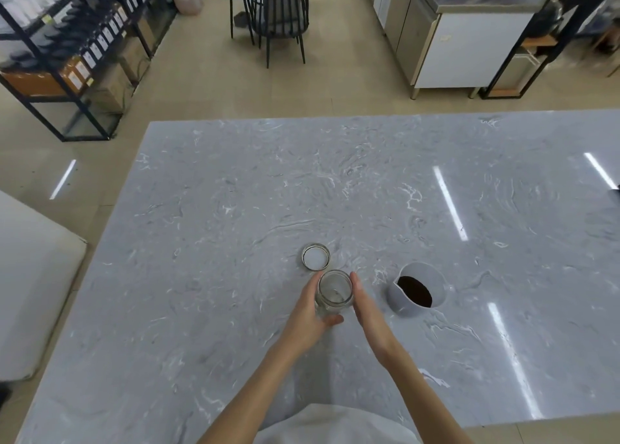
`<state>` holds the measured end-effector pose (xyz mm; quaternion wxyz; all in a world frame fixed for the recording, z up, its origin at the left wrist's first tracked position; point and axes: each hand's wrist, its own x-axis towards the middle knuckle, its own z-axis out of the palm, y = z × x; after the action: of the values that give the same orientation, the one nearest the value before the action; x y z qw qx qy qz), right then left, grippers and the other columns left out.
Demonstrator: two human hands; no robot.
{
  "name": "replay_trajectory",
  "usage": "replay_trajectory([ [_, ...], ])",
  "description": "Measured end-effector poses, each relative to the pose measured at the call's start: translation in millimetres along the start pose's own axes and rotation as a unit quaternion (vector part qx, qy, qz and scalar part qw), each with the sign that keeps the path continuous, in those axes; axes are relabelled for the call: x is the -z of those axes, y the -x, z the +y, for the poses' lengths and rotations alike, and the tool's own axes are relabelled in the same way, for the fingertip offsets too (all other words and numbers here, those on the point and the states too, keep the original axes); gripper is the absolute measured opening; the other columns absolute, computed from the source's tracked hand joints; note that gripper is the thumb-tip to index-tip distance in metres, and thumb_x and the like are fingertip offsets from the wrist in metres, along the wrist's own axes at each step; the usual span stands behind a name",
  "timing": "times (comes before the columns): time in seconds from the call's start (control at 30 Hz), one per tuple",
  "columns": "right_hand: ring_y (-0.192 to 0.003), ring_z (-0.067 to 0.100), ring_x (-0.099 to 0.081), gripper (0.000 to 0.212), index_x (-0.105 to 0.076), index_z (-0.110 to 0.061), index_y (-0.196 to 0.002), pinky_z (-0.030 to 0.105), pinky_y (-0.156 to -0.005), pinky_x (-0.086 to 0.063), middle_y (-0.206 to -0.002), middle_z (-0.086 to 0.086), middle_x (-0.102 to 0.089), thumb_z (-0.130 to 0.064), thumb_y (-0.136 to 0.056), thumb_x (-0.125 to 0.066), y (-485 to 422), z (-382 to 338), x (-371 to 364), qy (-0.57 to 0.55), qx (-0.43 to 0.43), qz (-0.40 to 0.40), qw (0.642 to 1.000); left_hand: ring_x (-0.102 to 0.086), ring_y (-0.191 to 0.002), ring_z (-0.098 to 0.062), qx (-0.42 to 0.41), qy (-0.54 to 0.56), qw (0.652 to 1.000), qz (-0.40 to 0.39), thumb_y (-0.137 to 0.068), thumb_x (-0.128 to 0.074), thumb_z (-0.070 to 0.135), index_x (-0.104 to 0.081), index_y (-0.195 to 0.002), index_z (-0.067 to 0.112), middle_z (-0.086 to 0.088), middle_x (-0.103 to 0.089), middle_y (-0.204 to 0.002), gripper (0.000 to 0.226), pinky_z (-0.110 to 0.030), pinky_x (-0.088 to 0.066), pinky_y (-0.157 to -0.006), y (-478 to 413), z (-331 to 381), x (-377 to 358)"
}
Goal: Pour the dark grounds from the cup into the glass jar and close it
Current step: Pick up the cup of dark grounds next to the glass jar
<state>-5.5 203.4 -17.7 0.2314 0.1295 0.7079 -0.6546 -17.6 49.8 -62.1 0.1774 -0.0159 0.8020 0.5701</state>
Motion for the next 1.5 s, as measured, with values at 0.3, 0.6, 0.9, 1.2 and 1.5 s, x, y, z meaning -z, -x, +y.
replay_trajectory([
  [0.3,-0.148,0.001,-0.021,0.057,-0.023,-0.025,-0.157,0.034,-0.126,-0.015,-0.163,-0.013,-0.022,-0.046,-0.106,-0.033,11,-8,11,0.050,0.010,0.011,0.999,-0.049,-0.132,-0.002,-0.014,-0.067,0.996,-0.060,-0.074,-0.086,0.015,-0.034,-0.149,0.029,0.013,-0.050,-0.145,0.092,-0.035,-0.039,-0.113,-13,4,14],
  [0.6,-0.138,-0.018,-0.029,0.060,-0.043,-0.038,-0.147,0.009,-0.112,-0.030,-0.147,-0.036,-0.034,-0.042,-0.091,-0.064,46,-25,123,0.317,0.191,0.109,0.923,-0.021,-0.141,-0.003,-0.013,-0.185,0.977,-0.109,-0.071,-0.091,0.027,0.001,-0.160,0.031,0.014,-0.021,-0.151,0.127,-0.025,-0.022,-0.115,-9,30,28],
  [0.9,-0.154,0.007,0.003,0.123,0.013,-0.032,-0.157,0.031,-0.125,-0.014,-0.163,-0.022,0.006,-0.065,-0.075,-0.073,2,2,206,0.471,0.148,-0.055,0.868,-0.003,-0.153,-0.010,-0.077,-0.172,0.981,-0.043,-0.082,-0.080,0.040,-0.009,-0.159,0.035,0.010,-0.013,-0.165,0.104,-0.030,-0.012,-0.120,-17,93,-97],
  [1.2,-0.129,0.002,-0.040,0.120,-0.001,-0.051,-0.151,0.030,-0.102,-0.047,-0.142,-0.021,-0.029,-0.063,-0.064,-0.083,-33,9,221,0.419,0.168,-0.117,0.885,-0.044,-0.117,0.019,-0.007,-0.059,0.997,-0.043,-0.056,-0.088,0.067,-0.033,-0.126,0.064,0.043,-0.044,-0.129,0.089,-0.007,-0.039,-0.088,-41,77,-121],
  [1.5,-0.116,-0.005,-0.060,0.076,-0.053,-0.049,-0.121,0.019,-0.088,-0.048,-0.123,-0.025,-0.064,-0.063,-0.057,-0.090,-45,24,218,0.246,0.172,-0.086,0.950,-0.059,-0.113,0.002,0.004,-0.070,0.997,-0.012,-0.060,-0.091,0.056,-0.051,-0.120,0.045,0.027,-0.062,-0.121,0.073,-0.030,-0.050,-0.094,-44,78,-120],
])
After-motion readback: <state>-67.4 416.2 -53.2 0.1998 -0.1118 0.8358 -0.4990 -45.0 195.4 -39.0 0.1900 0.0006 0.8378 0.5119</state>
